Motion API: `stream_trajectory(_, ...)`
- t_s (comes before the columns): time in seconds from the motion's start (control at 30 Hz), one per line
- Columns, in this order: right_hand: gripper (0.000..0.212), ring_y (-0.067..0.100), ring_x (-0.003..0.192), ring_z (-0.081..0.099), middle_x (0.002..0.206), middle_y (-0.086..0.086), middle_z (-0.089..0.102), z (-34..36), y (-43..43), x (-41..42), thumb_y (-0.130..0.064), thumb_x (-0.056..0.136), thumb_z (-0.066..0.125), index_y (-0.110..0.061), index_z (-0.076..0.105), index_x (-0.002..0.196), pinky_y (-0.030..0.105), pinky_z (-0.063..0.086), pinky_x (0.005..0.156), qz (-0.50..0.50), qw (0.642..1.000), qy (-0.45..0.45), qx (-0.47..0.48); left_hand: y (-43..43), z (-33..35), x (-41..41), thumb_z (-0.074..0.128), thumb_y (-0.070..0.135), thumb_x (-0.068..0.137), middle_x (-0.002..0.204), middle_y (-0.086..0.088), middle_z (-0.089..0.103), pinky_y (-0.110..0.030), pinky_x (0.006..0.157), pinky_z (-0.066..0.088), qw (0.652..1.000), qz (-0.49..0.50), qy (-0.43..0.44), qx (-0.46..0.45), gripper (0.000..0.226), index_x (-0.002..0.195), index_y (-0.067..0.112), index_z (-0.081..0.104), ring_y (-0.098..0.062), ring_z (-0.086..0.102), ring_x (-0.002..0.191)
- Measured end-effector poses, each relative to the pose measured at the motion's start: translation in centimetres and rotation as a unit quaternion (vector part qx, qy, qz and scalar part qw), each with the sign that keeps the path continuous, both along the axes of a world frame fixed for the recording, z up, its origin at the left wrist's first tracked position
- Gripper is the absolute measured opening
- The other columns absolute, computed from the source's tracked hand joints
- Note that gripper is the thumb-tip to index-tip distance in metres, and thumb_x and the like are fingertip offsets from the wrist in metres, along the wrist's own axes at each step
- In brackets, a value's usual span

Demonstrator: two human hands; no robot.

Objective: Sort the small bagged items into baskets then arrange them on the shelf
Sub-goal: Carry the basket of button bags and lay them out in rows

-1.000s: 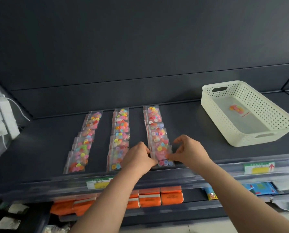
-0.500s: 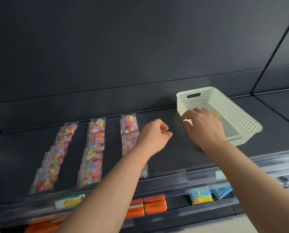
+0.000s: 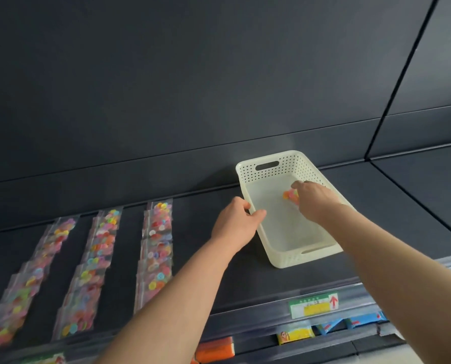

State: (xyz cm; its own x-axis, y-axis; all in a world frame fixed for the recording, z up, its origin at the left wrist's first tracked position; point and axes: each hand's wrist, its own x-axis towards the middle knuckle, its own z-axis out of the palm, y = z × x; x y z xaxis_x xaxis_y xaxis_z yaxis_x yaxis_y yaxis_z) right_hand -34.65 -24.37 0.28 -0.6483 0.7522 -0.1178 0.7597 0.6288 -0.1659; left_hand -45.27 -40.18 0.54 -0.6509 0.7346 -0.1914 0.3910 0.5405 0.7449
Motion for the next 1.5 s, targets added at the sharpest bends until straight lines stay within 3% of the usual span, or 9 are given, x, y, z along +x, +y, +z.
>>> stream_trajectory(0.17, 0.051, 0.031, 0.107, 0.057, 0.129, 0.003, 0.047, -0.6, 2.0, -1.5, -0.014, 0.097, 0.039, -0.030, 0.029, 0.144, 0.036, 0.045, 0.076, 0.076, 0.995, -0.062, 0.023, 0.7, 0.1, 0.3, 0.059, 0.044, 0.088, 0.099, 0.006, 0.067, -0.043, 0.085, 0.056, 1.000, 0.016, 0.007, -0.017, 0.031, 0.110, 0.023, 0.053, -0.016, 0.067, 0.089)
stream_trajectory(0.33, 0.030, 0.025, 0.089, 0.052, 0.112, 0.005, 0.050, -1.2, 1.7, -1.6, -0.015, 0.096, 0.038, -0.020, 0.053, 0.122, 0.030, 0.040, 0.073, 0.069, 0.989, -0.102, 0.081, 0.9, 0.2, 0.5, 0.056, 0.046, 0.090, 0.101, 0.005, 0.066, -0.044, 0.086, 0.056, 1.000, 0.020, -0.008, -0.018, 0.032, 0.111, 0.022, 0.054, -0.018, 0.067, 0.091)
stream_trajectory(0.47, 0.025, 0.022, 0.104, 0.047, 0.111, 0.002, 0.049, -0.8, 2.4, -2.0, -0.021, 0.090, 0.054, -0.022, 0.061, 0.113, 0.032, 0.038, 0.083, 0.098, 0.975, -0.128, 0.152, 1.0, 0.0, 0.7, 0.055, 0.045, 0.090, 0.098, 0.005, 0.066, -0.046, 0.087, 0.056, 0.999, 0.029, -0.024, -0.008, 0.028, 0.105, 0.022, 0.054, -0.019, 0.068, 0.091)
stream_trajectory(0.57, 0.020, 0.023, 0.102, 0.050, 0.107, 0.003, 0.054, 0.2, 2.4, -2.3, -0.024, 0.088, 0.052, -0.019, 0.060, 0.105, 0.035, 0.040, 0.083, 0.083, 0.982, -0.041, 0.163, 0.7, -0.1, 0.6, 0.058, 0.046, 0.090, 0.098, 0.007, 0.065, -0.045, 0.087, 0.056, 0.999, 0.032, -0.042, 0.005, 0.032, 0.110, 0.022, 0.053, -0.016, 0.066, 0.092)
stream_trajectory(0.67, 0.006, 0.027, 0.082, 0.058, 0.088, 0.003, 0.062, 2.5, 0.4, -3.2, -0.019, 0.089, 0.048, -0.015, 0.051, 0.092, 0.033, 0.043, 0.064, 0.021, 0.977, 0.207, 0.043, -0.2, 0.3, 0.5, 0.064, 0.045, 0.089, 0.103, 0.011, 0.064, -0.040, 0.087, 0.056, 0.994, 0.063, -0.074, 0.057, 0.042, 0.122, 0.022, 0.050, -0.011, 0.065, 0.093)
stream_trajectory(0.83, 0.032, 0.018, 0.079, 0.067, 0.085, -0.001, 0.068, 5.5, -6.7, -5.0, -0.023, 0.073, 0.076, -0.023, 0.059, 0.101, 0.037, 0.058, 0.070, 0.029, 0.863, 0.435, -0.256, -4.4, 1.4, -0.6, 0.069, 0.036, 0.090, 0.108, 0.009, 0.068, -0.029, 0.077, 0.057, 0.954, 0.135, -0.197, 0.181, 0.038, 0.121, 0.019, 0.056, -0.009, 0.067, 0.093)
stream_trajectory(1.0, 0.011, 0.001, 0.063, 0.062, 0.071, -0.005, 0.072, 4.2, -13.3, -6.8, -0.022, 0.078, 0.075, -0.021, 0.067, 0.086, 0.019, 0.047, 0.055, 0.082, 0.846, 0.405, -0.336, -11.2, 0.8, -2.9, 0.064, 0.022, 0.095, 0.082, 0.006, 0.069, -0.019, 0.060, 0.049, 0.932, 0.204, -0.203, 0.221, 0.006, 0.092, 0.018, 0.067, -0.006, 0.062, 0.070)
stream_trajectory(1.2, 0.013, 0.010, 0.069, 0.065, 0.079, 0.003, 0.074, 2.1, -21.7, -10.3, -0.025, 0.077, 0.078, -0.015, 0.070, 0.082, 0.022, 0.046, 0.057, 0.101, 0.844, 0.359, -0.385, -20.3, -0.2, -5.6, 0.066, 0.026, 0.093, 0.082, 0.003, 0.071, -0.029, 0.073, 0.051, 0.915, 0.233, -0.245, 0.218, 0.009, 0.091, 0.017, 0.069, -0.010, 0.064, 0.077)
stream_trajectory(1.5, 0.006, 0.003, 0.063, 0.066, 0.070, -0.004, 0.072, 1.2, -32.3, -14.9, -0.019, 0.083, 0.074, -0.014, 0.070, 0.084, 0.019, 0.050, 0.060, 0.113, 0.836, 0.319, -0.432, -31.8, 0.0, -11.9, 0.059, 0.017, 0.097, 0.083, -0.002, 0.069, -0.028, 0.064, 0.055, 0.948, 0.256, -0.087, 0.169, 0.014, 0.083, 0.019, 0.062, -0.012, 0.064, 0.075)
